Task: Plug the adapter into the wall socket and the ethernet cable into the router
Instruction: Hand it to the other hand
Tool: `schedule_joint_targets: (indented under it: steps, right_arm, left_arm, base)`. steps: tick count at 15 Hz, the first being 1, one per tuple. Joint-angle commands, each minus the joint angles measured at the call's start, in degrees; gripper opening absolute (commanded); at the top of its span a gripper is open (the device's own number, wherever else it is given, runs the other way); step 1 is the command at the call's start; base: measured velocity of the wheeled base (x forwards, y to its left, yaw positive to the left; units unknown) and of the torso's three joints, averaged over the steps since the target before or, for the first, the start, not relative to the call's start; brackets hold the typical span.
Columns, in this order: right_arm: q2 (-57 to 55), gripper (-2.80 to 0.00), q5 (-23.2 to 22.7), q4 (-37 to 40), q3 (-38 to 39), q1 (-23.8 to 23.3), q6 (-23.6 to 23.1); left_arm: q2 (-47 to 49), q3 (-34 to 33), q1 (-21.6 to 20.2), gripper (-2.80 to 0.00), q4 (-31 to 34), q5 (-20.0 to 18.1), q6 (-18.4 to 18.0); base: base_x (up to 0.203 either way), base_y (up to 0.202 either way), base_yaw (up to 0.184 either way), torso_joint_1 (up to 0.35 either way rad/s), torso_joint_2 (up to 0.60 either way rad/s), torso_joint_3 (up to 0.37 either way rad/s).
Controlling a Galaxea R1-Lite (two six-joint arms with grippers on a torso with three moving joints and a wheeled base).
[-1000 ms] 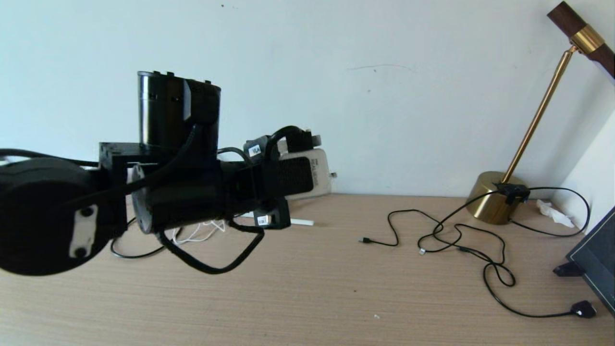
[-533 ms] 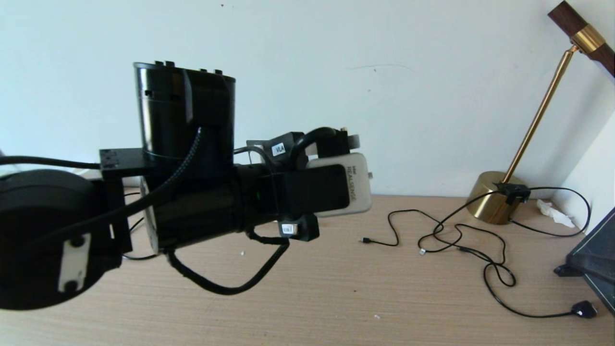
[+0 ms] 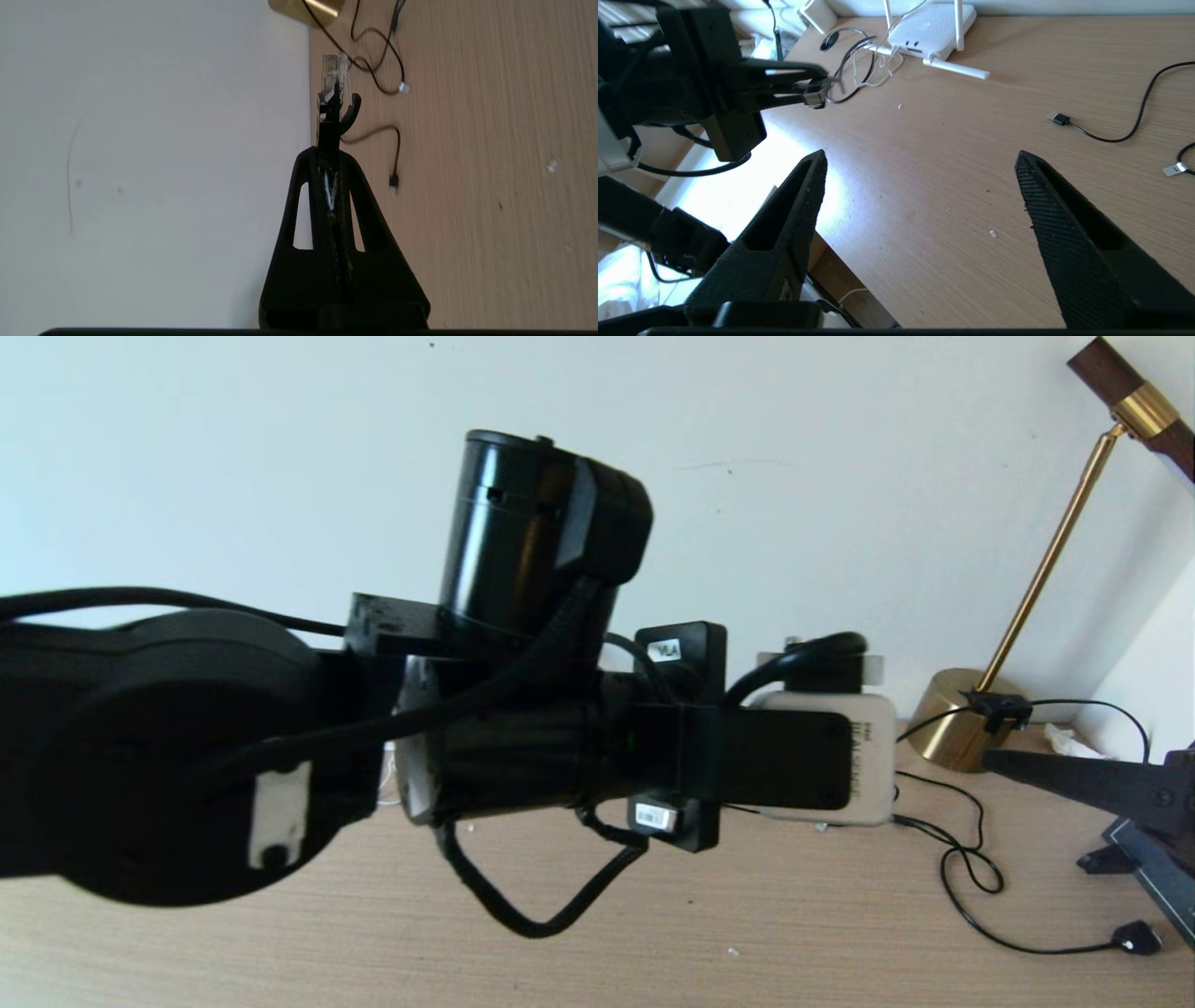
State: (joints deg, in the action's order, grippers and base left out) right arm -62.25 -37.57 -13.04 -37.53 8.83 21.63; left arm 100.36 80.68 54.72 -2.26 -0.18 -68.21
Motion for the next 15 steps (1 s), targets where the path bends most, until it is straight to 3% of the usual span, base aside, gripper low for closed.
schedule_joint_targets:
  steps: [1, 3, 15]
  right_arm:
    - [-1.06, 0.0, -0.13, -0.21, 0.33, 1.98, -0.71]
    - [-1.04, 0.0, 0.03, -0.23, 0.57, 5.28, -2.57]
    - [-6.49, 0.0, 2.06, -13.15, 4.75, 5.58, -2.55]
  left_arm:
    - [6.03, 4.71, 1.57, -2.8, 0.35, -0.25, -1.07]
    - [8.08, 6.89, 1.87, -2.8, 0.65, -0.46, -1.3]
    - [9.33, 9.15, 2.76, -2.8, 0.06, -1.84, -1.75]
  base:
    - [0.0, 0.0, 0.0, 0.0, 0.0, 0.0]
    - [0.0, 0.0, 0.0, 0.0, 0.0, 0.0]
    - [0.0, 0.0, 0.0, 0.0, 0.0, 0.0]
